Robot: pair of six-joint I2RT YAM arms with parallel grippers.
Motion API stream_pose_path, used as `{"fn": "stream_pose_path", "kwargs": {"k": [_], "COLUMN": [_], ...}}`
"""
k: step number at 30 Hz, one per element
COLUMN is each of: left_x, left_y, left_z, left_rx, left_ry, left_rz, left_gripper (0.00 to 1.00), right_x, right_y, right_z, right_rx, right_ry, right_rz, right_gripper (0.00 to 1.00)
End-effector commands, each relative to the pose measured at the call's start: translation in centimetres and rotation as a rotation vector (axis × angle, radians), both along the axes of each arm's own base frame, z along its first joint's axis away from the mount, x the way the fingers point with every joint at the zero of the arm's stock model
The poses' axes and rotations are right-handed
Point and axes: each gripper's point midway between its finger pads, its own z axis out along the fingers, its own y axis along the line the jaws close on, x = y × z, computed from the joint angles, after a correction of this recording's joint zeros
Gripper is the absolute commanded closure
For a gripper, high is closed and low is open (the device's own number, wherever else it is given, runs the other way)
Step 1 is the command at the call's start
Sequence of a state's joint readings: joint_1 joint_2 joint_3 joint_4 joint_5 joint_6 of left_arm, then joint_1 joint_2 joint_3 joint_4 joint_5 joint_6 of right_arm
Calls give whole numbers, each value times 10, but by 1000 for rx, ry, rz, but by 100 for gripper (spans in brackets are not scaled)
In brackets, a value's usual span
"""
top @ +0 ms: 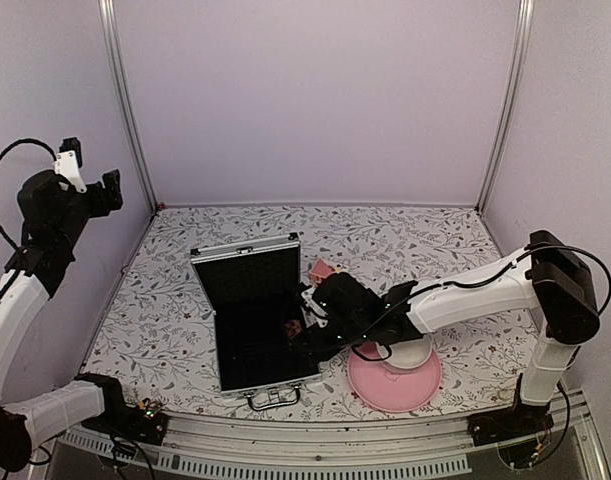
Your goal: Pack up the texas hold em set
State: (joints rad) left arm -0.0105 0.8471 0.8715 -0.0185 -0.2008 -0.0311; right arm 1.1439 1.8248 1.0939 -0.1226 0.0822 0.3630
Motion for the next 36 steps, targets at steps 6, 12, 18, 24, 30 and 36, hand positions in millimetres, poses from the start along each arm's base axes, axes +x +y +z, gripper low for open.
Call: {"fn": "stream_pose_path", "kwargs": {"k": [6,12,18,24,30,36], "left_x": [1,1,1,1,1,1], "left_y": [3,3,3,3,3,3], "left_z": [-3,-3,-2,-2,-2,-3], "left_rx": [27,27,30,30,30,30], "left_ry": [-2,-2,-2,-4,-4,-2], "left_rz": [24,23,28,25,27,23], "left_gripper": [3,3,3,3,3,3], "right_x": [11,15,22,29,36,44], "right_y": [-10,-12,-9,-4,-4,-3], "right_z": [-20,-26,-25,-24,-23,-19], "right_rx": [-57,-64,-61,-43,-26,-2], "right_ry": [37,48,41,35,40,36], "right_rz": [-39,-50,-62,-72,-97,-117], "right_gripper": [20,25,25,26,27,28]}}
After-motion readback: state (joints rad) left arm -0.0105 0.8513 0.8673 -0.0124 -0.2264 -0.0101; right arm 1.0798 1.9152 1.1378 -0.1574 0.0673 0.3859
